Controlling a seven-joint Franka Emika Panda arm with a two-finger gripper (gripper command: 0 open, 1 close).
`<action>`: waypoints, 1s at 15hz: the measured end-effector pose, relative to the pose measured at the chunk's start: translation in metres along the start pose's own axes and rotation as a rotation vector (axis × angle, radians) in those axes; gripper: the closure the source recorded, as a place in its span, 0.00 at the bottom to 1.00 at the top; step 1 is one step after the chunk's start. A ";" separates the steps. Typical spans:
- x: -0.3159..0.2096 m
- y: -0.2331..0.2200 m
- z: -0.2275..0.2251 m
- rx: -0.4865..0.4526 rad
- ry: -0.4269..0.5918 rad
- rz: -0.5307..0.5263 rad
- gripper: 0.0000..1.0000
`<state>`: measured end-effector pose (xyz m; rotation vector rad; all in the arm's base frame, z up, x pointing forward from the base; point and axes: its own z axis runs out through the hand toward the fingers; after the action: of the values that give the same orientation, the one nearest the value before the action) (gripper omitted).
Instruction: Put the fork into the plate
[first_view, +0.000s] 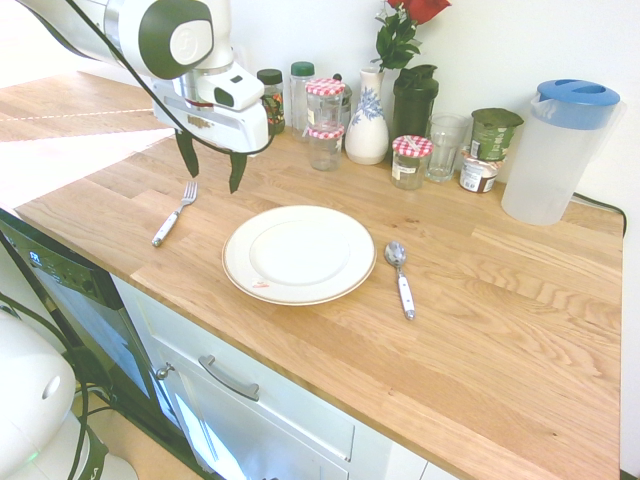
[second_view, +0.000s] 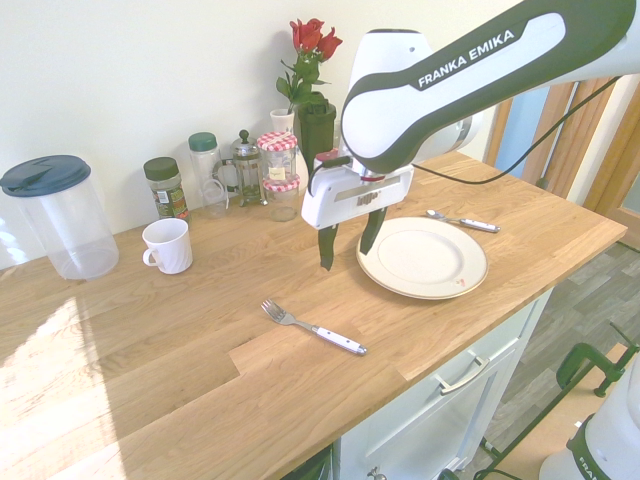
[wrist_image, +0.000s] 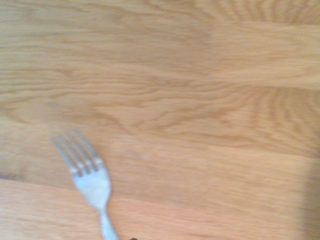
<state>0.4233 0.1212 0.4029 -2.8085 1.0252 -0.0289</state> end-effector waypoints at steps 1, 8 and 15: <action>-0.012 -0.008 0.005 -0.006 -0.008 -0.021 0.00; -0.077 -0.026 0.033 -0.068 -0.052 -0.155 0.00; -0.074 0.003 0.059 -0.129 -0.085 -0.199 0.00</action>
<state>0.3689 0.1751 0.3463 -2.9886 0.7522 0.1371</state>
